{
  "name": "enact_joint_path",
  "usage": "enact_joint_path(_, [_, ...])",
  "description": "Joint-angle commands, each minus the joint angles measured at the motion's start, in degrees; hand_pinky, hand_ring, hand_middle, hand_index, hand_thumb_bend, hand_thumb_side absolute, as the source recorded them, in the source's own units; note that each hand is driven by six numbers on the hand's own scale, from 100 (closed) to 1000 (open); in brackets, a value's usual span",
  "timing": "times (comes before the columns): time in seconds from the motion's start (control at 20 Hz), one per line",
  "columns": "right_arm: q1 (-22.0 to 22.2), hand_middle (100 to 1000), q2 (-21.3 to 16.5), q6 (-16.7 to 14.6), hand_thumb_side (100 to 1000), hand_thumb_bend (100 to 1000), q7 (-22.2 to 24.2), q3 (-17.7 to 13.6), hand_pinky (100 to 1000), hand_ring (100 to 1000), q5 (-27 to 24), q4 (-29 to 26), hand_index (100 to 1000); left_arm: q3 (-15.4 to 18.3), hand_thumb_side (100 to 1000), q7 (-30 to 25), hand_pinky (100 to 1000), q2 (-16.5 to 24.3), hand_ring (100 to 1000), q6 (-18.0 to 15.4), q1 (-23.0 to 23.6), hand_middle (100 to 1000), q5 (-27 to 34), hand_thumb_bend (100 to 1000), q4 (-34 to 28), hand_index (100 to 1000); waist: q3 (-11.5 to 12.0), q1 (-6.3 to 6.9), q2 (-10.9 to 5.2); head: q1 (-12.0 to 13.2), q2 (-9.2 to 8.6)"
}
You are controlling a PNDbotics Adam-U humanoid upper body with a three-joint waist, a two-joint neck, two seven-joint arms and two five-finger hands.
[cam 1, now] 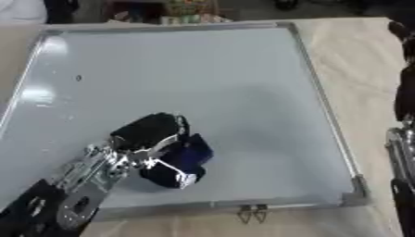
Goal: Wipe the whiteboard clean with a brush.
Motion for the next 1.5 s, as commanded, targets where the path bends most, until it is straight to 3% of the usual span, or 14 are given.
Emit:
enact_joint_path(0.05, [-0.2, 661, -0.9, -0.1, 1000, 100, 0.2, -0.3, 861, 830, -0.2, -0.6, 880, 1.0, 340, -0.3, 529, 2.2, 502, 0.1, -0.5, 291, -0.3, 268, -0.9, 148, 0.1, -0.02, -1.34, 0.1, -0.38])
enact_joint_path(0.75, [-0.1, 660, -1.0, -0.1, 1000, 100, 0.3, -0.4, 862, 831, -0.2, -0.6, 881, 2.6, 305, 0.2, 504, 5.2, 484, 0.6, 0.0, 281, 0.0, 233, -2.0, 148, 0.1, -0.02, -1.26, 0.0, -0.53])
enact_joint_path(1.0, [-0.1, 660, -1.1, -0.1, 1000, 100, 0.2, -0.4, 863, 831, -0.2, -0.6, 881, 4.7, 298, 0.9, 500, 8.2, 480, 1.6, -0.2, 274, 1.2, 223, -4.5, 150, 0.1, 0.10, -1.23, 0.2, -0.75])
enact_joint_path(1.05, [-0.1, 660, -1.2, -0.1, 1000, 100, 0.2, -0.4, 863, 831, -0.2, -0.6, 881, 5.1, 304, 1.1, 497, 9.0, 479, 1.9, -0.4, 273, 1.4, 172, -5.1, 151, 0.1, 0.11, -1.20, 0.3, -0.80])
enact_joint_path(1.1, [-0.1, 660, -1.2, -0.1, 1000, 100, 0.2, -0.4, 863, 831, -0.2, -0.6, 881, 5.5, 298, 1.1, 497, 9.7, 478, 2.2, -0.5, 272, 1.7, 221, -5.6, 151, 0.1, 0.13, -1.18, 0.4, -0.84])
enact_joint_path(1.5, [-0.4, 660, -1.4, -0.3, 1000, 100, 0.1, -0.4, 863, 831, -0.2, -0.6, 880, 9.5, 302, 1.8, 495, 15.3, 475, 5.2, -1.2, 265, 5.3, 208, -8.0, 154, -0.3, 0.01, -0.70, 0.9, -1.37])
